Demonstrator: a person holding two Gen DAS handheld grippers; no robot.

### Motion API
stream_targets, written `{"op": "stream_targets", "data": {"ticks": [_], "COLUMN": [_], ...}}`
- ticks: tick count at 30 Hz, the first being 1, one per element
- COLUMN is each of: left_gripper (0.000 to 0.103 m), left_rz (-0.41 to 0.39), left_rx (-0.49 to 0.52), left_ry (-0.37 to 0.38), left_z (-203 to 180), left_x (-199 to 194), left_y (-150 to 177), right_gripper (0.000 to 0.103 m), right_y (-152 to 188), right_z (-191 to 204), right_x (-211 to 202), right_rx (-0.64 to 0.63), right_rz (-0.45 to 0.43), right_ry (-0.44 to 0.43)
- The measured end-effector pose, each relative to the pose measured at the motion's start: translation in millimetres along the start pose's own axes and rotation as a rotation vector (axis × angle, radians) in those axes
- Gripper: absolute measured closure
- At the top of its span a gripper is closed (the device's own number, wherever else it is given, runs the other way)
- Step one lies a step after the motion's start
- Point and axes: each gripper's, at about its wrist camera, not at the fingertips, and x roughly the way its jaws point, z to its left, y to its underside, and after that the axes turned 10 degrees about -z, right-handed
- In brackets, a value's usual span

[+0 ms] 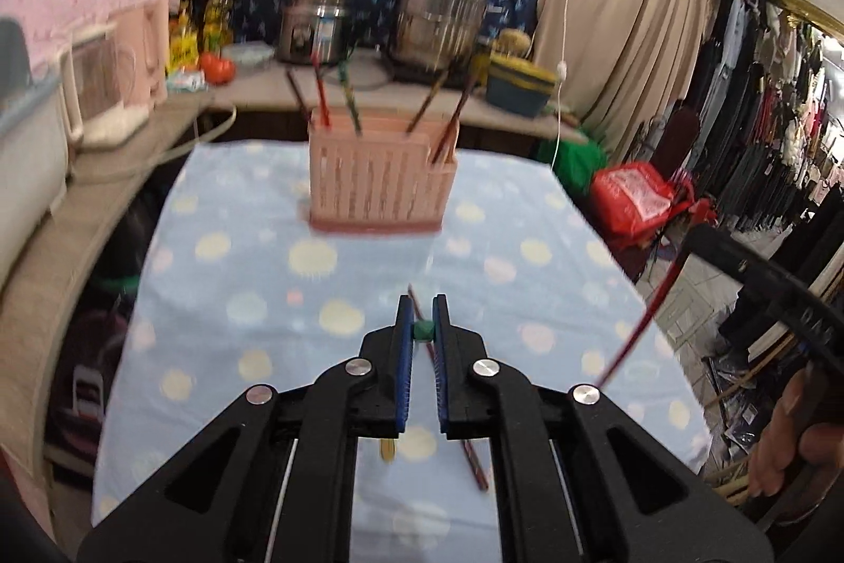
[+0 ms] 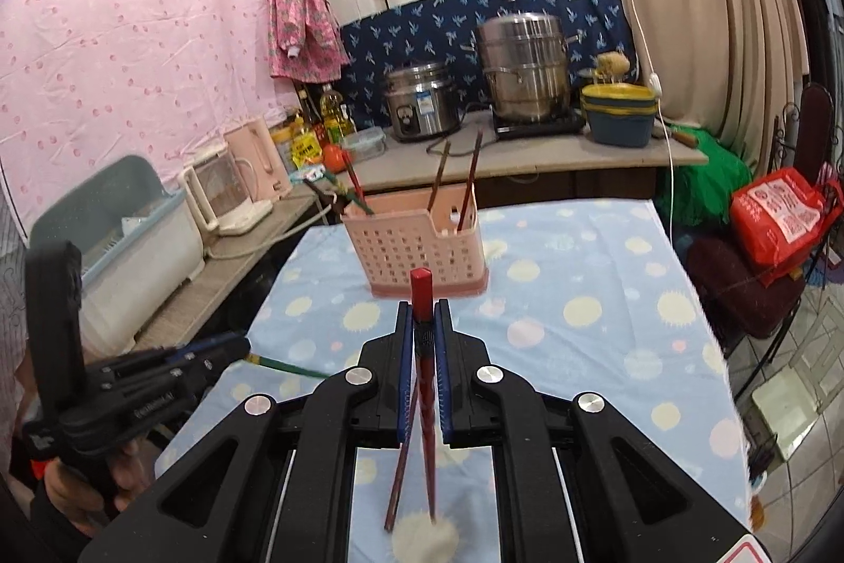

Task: Organize utensils
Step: 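Lift both held chopsticks and carry them over the pink basket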

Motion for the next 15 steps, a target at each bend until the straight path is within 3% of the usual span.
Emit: {"op": "stream_targets", "data": {"ticks": [8,15], "left_gripper": [0.096,0.096], "left_rz": [-0.151,-0.269], "left_rx": [0.062,0.081], "left_ry": [0.027,0.004], "left_z": [-14,-14], "left_x": [-1,13], "left_y": [-85,-153], "right_gripper": [0.096,0.096], "right_y": [-53,-104], "right_z": [4,13], "right_x": [25,64], "right_rx": [-0.019,-0.030], "right_rz": [-0.073,-0.140], "right_ry": [-0.037,-0.068]}}
